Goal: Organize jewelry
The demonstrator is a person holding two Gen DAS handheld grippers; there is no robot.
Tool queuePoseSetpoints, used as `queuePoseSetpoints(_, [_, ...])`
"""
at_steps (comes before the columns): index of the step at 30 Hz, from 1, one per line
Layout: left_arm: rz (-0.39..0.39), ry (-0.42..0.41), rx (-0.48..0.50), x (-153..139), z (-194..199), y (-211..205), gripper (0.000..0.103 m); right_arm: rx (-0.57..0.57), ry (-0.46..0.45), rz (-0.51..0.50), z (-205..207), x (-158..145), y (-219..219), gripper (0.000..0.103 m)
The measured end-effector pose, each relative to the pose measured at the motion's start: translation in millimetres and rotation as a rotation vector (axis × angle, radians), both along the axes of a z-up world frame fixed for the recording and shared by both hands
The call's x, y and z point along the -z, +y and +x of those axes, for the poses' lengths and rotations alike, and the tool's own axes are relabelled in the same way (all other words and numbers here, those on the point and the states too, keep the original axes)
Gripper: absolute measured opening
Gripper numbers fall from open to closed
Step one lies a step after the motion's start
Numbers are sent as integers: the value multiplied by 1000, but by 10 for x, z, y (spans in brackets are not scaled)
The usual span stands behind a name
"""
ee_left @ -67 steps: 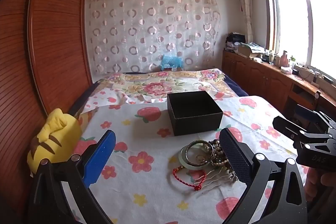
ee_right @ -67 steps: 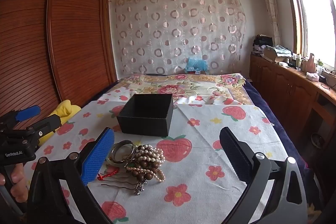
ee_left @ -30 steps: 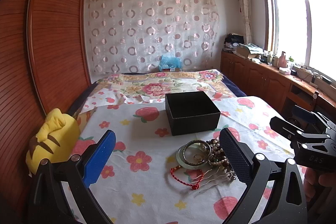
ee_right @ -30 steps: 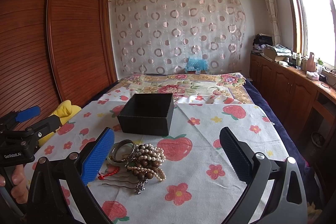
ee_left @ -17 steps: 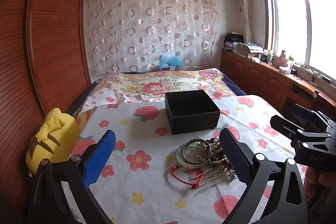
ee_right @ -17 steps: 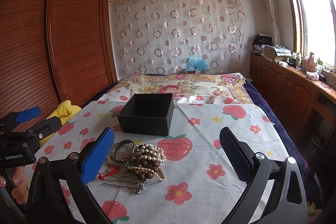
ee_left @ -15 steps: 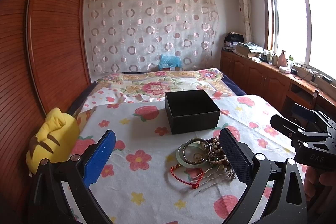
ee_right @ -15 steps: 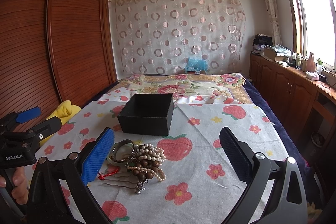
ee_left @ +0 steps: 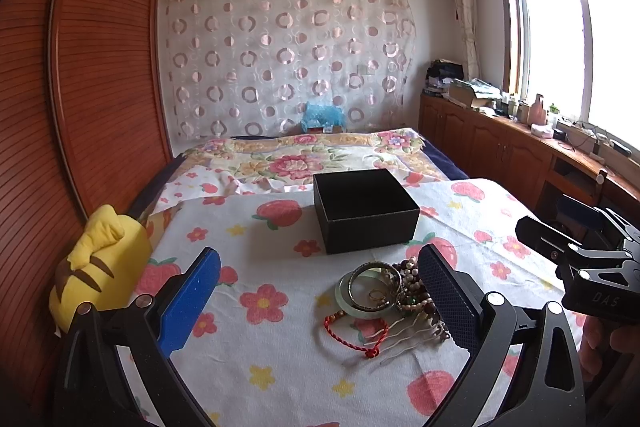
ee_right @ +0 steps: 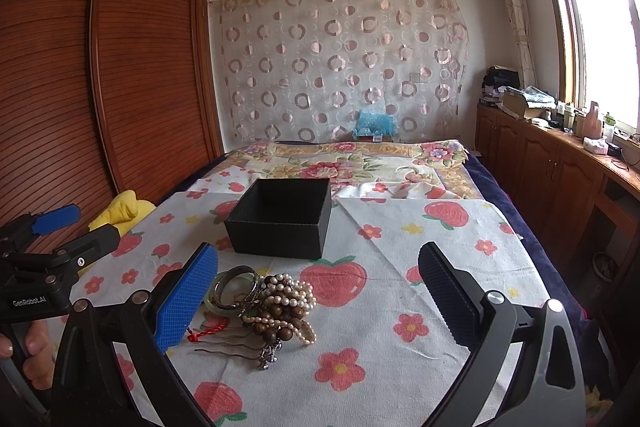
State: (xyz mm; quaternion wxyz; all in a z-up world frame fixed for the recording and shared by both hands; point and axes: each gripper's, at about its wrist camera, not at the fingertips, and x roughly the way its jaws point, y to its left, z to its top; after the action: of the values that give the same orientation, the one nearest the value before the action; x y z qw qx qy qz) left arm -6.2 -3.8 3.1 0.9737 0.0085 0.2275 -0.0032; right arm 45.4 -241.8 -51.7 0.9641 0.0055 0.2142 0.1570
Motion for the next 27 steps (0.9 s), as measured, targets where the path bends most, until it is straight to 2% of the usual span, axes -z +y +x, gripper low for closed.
queuePoseSetpoints(7, [-5, 22, -2, -23, -5, -43, 95, 0, 8, -3, 29, 62, -20, 100])
queuePoseSetpoints(9, [-6, 38, 3, 173, 101, 14, 95, -8, 16, -2, 45, 79, -43, 100])
queuePoseSetpoints(15, [-13, 101, 29, 312, 247, 101, 95, -49, 56, -24, 99, 234, 25, 100])
queuePoseSetpoints(24, [12, 199, 134, 569, 473, -50, 95, -92, 130, -80, 236, 495, 41, 81])
queuePoseSetpoints(27, [15, 223, 177, 635, 557, -134, 92, -108, 153, -93, 278, 562, 44, 69])
